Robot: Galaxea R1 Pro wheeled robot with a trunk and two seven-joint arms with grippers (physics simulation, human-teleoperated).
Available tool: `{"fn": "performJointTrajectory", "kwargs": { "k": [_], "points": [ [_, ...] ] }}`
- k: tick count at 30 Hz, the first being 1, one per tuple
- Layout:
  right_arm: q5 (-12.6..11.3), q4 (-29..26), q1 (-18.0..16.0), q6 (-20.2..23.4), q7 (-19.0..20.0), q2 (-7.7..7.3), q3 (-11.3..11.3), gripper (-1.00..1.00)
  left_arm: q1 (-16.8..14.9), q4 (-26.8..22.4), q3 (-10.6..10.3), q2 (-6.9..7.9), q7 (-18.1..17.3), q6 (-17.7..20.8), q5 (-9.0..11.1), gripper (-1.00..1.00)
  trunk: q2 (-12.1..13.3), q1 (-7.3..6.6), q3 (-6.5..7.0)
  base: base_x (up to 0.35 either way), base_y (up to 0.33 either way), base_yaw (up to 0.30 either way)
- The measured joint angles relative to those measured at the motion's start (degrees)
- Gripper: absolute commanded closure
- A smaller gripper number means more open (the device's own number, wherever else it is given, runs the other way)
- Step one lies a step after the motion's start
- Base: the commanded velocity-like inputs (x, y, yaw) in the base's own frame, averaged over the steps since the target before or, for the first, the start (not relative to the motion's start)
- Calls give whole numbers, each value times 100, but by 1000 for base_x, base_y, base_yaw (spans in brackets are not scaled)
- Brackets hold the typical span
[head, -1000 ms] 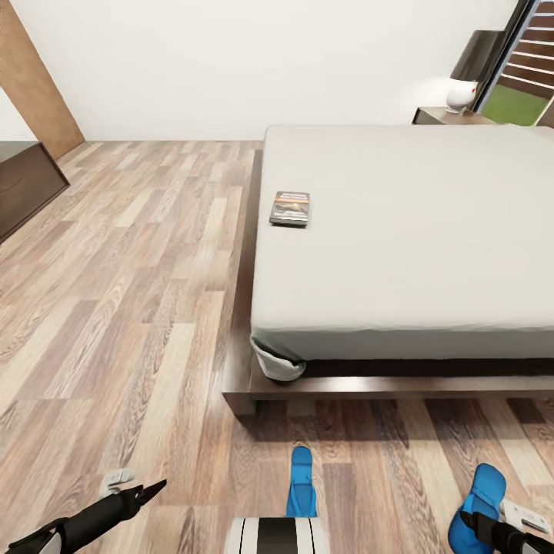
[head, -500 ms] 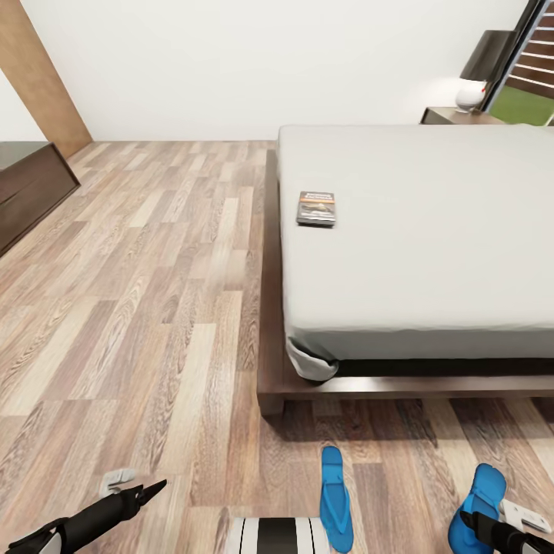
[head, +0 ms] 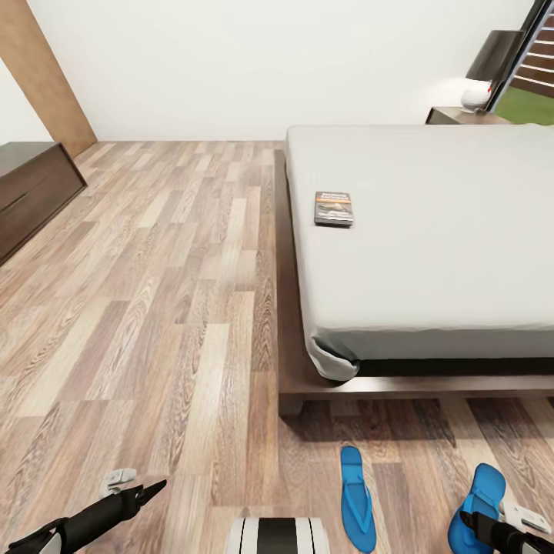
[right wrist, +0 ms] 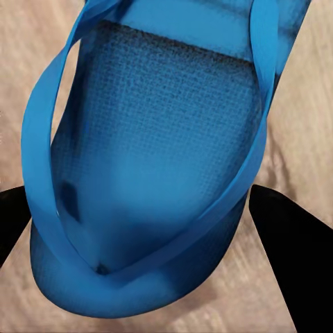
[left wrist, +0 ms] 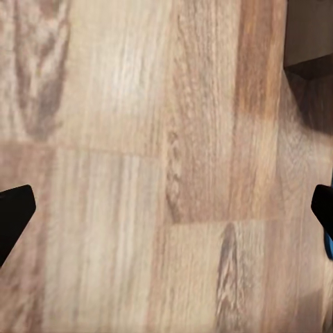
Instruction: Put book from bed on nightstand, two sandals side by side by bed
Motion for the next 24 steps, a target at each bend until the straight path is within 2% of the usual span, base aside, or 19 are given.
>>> {"fn": "performJointTrajectory", "kwargs": {
  "k": [7,9,11,13,14,15,17,19,24],
  "points": [
    [23,-2,0,42,5,0,56,100,0,0,0,0,9,0,-2,-100,0,0,0,0,1,0],
    [125,-13,-2,47,6,0,68,100,3,0,0,0,9,0,-2,-100,0,0,0,0,0,0],
    [349,-83,-2,51,4,1,67,100,1,0,0,0,9,0,-2,-100,0,0,0,0,0,0],
    [702,-204,-5,52,2,1,67,100,0,1,0,0,9,0,-2,-100,0,0,0,0,0,0],
    [978,-299,-9,57,11,3,68,100,0,1,0,0,9,0,-3,-100,0,0,0,0,0,0],
    [1154,-370,-11,58,17,3,61,100,0,1,0,0,9,0,-3,-100,0,0,0,0,0,0],
    [1401,-538,-12,84,19,4,54,100,0,1,0,0,14,0,-3,-100,0,0,0,0,0,0],
    [1534,-806,-13,265,23,6,55,100,1,1,-4,0,17,0,-3,-100,0,0,0,0,0,0],
    [1588,-1364,-15,762,28,6,80,100,-1,1,-6,0,18,-2,-3,-100,0,0,0,0,0,0]
  ]
}}
